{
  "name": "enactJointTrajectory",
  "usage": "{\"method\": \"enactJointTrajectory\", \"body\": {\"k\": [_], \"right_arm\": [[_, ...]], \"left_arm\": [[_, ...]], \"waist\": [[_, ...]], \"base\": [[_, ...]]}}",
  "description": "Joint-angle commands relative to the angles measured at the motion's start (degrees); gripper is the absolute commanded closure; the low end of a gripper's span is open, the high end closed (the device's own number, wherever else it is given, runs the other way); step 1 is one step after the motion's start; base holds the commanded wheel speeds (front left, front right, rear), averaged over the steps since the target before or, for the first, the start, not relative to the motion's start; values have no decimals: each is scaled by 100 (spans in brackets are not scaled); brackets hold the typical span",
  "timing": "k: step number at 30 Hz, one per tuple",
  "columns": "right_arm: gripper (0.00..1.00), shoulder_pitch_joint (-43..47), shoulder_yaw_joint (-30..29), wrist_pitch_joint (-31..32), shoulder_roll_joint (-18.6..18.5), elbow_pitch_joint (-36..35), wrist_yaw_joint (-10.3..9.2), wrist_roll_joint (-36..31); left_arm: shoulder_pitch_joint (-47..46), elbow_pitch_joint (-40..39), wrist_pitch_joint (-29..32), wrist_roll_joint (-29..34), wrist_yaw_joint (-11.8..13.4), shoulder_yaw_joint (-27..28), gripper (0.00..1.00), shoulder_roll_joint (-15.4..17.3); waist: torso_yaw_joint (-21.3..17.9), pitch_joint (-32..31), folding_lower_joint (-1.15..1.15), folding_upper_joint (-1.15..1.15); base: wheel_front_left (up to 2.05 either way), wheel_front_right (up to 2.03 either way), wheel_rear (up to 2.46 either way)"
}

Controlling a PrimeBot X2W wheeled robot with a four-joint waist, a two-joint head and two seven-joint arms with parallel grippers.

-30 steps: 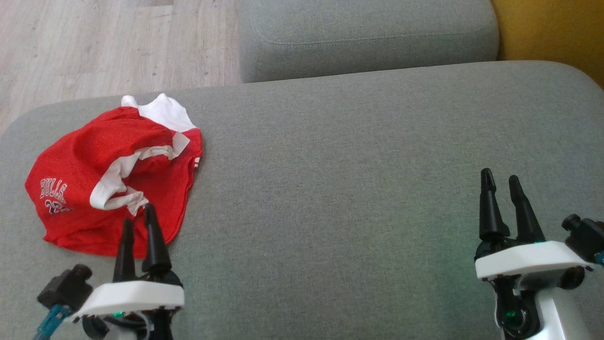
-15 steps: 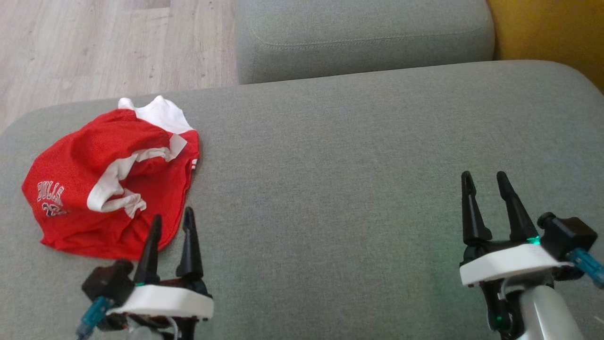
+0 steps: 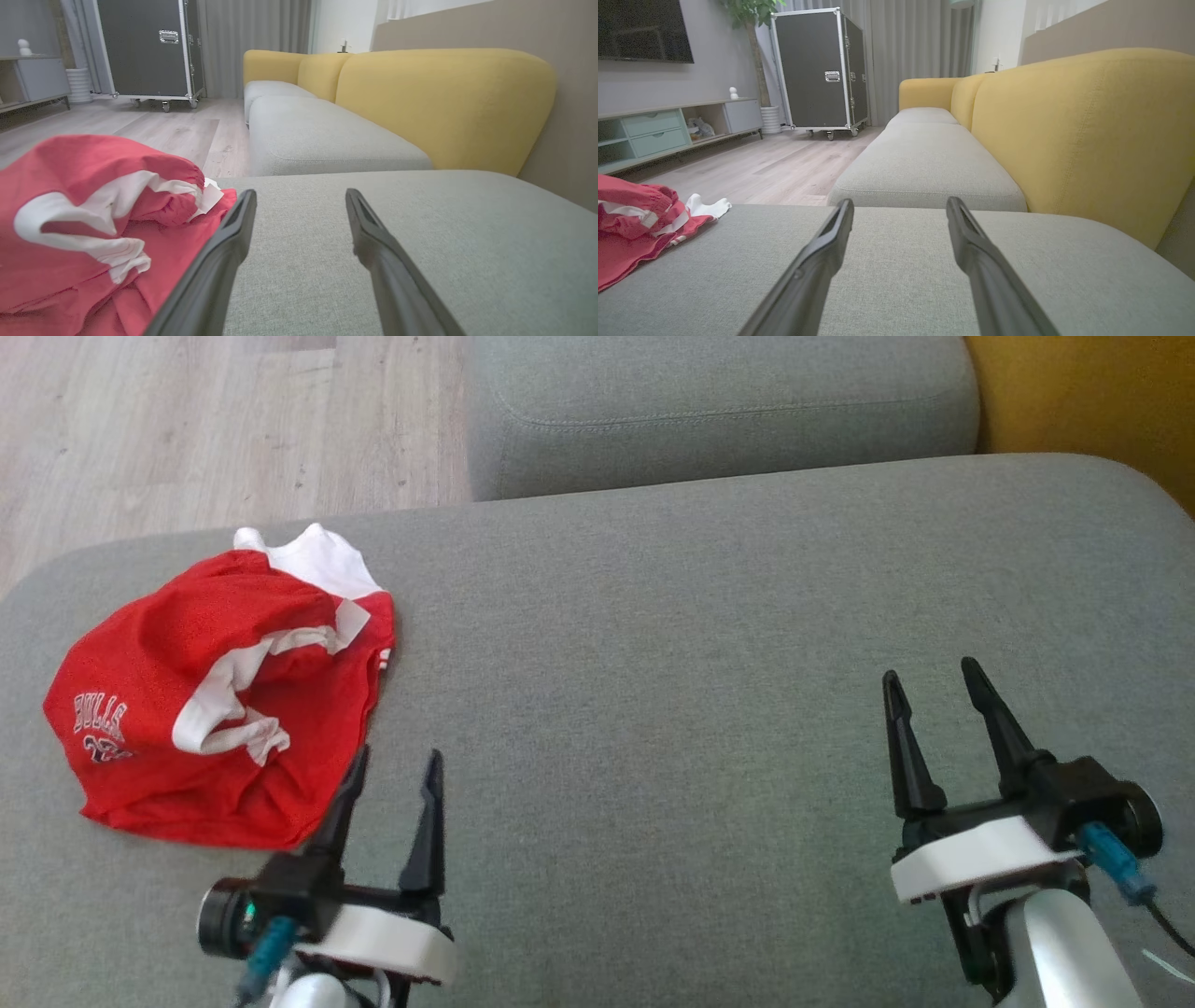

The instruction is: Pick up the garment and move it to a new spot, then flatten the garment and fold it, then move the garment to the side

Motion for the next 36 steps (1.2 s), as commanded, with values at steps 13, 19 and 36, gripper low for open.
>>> {"method": "enactJointTrajectory", "body": {"k": [13, 19, 36], "right_arm": [[0, -359, 260, -284, -47, -234, -4, -1301], [0, -305, 256, -402, -49, -170, -4, -618], [0, -191, 288, -482, -51, 656, -4, 732]], "left_arm": [[-606, 93, -297, 1142, 597, -774, 0, 453], [-473, -282, -414, 744, 553, -452, 0, 259], [-62, 345, -494, 557, -442, 698, 0, -354]], "waist": [[42, -21, 0, 0], [45, -24, 0, 0], [70, -72, 0, 0]], "base": [[0, 0, 0], [0, 0, 0], [0, 0, 0]]}}
